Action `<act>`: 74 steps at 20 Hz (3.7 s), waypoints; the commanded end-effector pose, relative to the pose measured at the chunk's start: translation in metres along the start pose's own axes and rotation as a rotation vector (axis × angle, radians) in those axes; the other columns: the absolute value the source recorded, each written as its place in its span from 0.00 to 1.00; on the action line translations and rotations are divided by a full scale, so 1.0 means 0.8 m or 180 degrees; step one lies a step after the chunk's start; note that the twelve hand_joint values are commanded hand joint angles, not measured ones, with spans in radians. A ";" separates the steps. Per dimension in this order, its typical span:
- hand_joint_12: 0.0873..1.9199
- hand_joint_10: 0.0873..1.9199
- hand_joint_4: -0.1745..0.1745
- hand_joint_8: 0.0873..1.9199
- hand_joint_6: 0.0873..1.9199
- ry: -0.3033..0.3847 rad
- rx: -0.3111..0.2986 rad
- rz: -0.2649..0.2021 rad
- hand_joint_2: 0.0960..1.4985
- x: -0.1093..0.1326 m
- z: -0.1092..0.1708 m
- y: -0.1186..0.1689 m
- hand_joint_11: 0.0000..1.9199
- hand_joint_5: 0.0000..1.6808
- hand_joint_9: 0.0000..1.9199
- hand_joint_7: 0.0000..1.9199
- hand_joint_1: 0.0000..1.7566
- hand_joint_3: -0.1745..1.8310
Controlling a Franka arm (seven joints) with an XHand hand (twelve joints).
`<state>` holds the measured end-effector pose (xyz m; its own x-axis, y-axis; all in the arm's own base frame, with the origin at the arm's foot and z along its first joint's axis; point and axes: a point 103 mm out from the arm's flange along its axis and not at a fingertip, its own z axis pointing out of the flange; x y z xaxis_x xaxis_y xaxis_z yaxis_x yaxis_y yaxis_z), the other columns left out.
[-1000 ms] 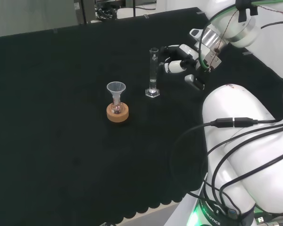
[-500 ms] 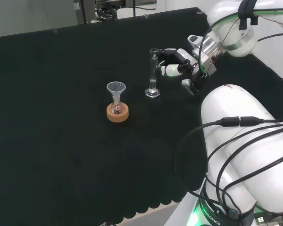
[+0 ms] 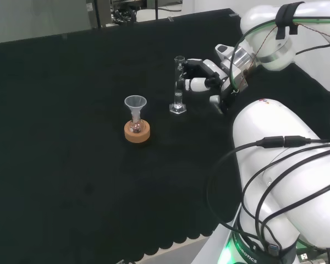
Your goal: Pick up the graduated cylinder.
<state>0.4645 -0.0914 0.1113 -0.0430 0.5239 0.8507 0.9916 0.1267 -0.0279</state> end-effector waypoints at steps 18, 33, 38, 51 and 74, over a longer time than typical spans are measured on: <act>0.63 0.19 0.44 0.27 0.26 0.0391 -0.0137 -0.0140 0.63 -0.003 0.035 0.010 0.22 0.34 0.41 0.29 0.66 0.00; 0.62 0.19 0.46 0.27 0.33 0.0446 -0.0203 -0.0080 0.66 -0.009 0.041 0.011 0.24 0.34 0.42 0.29 0.69 0.00; 0.62 0.19 0.47 0.27 0.35 0.0460 -0.0225 -0.0058 0.71 -0.010 0.039 0.013 0.26 0.35 0.43 0.29 0.71 0.00; 0.61 0.18 0.48 0.27 0.37 0.0567 -0.0212 -0.0057 0.72 -0.013 0.037 0.012 0.27 0.35 0.43 0.28 0.71 0.00; 0.54 0.17 0.54 0.27 0.36 0.0465 -0.0323 0.0009 0.76 -0.013 0.037 0.015 0.41 0.46 0.50 0.35 0.70 0.00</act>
<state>0.4733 -0.0695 0.0850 -0.0355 0.3890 0.9206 0.9983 0.0562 0.0148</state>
